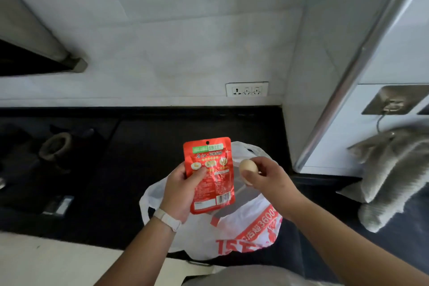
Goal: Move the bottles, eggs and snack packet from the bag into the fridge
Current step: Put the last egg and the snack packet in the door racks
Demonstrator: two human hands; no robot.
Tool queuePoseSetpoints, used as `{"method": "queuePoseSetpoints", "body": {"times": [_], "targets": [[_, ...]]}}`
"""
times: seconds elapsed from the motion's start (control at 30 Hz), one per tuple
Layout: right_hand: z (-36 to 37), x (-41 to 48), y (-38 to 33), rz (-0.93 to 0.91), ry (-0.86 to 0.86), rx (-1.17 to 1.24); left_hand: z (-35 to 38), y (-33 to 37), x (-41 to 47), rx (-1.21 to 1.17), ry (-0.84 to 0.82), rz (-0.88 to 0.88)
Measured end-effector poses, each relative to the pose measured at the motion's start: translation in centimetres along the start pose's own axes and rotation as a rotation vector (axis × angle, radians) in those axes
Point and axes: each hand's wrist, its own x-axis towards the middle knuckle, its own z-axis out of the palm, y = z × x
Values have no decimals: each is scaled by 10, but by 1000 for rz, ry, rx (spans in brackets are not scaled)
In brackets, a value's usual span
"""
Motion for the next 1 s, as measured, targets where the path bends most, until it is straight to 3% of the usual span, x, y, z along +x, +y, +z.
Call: {"method": "queuePoseSetpoints", "body": {"times": [0.3,0.53,0.8,1.0], "targets": [[4,3,-24,-86,-244,81,-7,11,-45,-179,184,56],[38,-5,-48,-132,-304,-2,-37,12,-80,-242,332,107],[110,-28,-68,-140,-358,-115,-109,-9,-115,-329,472,155],[206,-64,-86,-160,-458,-58,-203,-32,-154,-365,529,180]]}}
